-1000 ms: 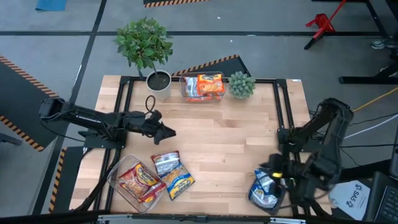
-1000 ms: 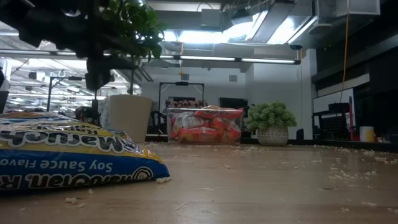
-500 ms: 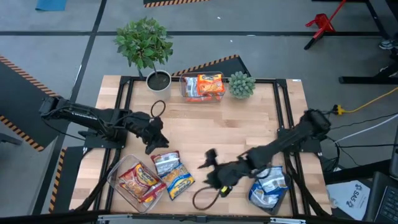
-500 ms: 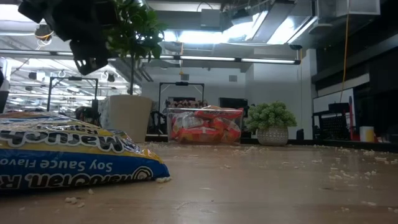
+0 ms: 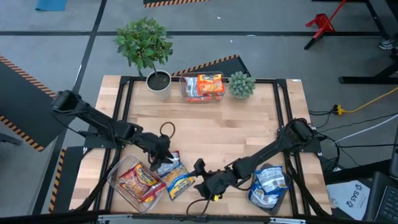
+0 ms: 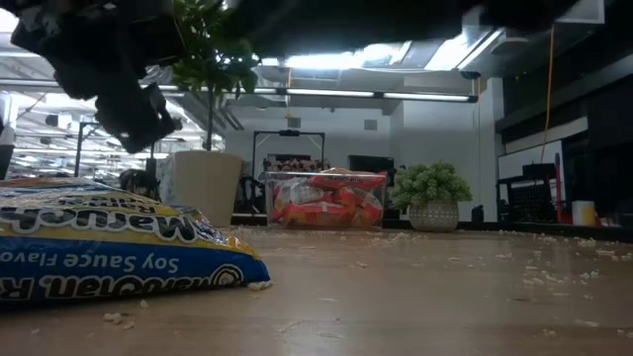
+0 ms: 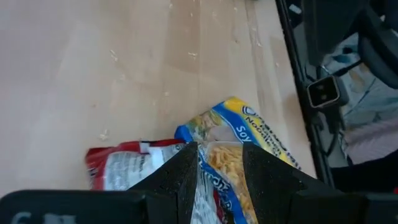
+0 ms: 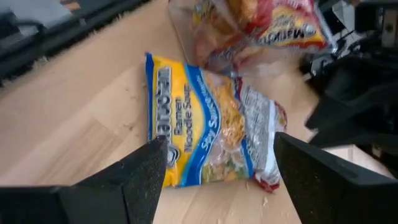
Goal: Sort Maruchan noodles
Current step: Put the blue noodle pack into the black bin
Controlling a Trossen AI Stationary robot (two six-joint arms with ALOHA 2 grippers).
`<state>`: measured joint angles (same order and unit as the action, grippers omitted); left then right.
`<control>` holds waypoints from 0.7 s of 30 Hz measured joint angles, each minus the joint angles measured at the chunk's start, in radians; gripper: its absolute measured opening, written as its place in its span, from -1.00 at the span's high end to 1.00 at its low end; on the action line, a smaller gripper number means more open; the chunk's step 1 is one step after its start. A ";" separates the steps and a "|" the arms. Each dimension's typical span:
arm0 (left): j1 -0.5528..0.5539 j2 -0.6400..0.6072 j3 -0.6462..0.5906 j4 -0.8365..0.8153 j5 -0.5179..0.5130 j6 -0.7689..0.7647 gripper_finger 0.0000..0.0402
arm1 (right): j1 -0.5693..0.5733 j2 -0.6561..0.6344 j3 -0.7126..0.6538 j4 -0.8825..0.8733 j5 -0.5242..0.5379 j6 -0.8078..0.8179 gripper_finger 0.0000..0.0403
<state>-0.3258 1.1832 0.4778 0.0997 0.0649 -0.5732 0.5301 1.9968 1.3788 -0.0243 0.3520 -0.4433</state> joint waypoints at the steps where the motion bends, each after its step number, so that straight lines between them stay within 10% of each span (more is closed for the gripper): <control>1: -0.010 0.025 0.000 0.022 0.000 0.000 0.40 | 0.000 0.005 0.000 -0.003 0.004 0.000 -0.40; 21: -0.108 0.420 0.184 0.039 0.054 0.113 0.40 | 0.001 0.057 0.000 0.017 -0.004 0.028 -0.40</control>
<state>-0.4334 1.6031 0.6620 0.1385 0.1189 -0.4599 0.5308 2.0533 1.3785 -0.0078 0.3477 -0.4152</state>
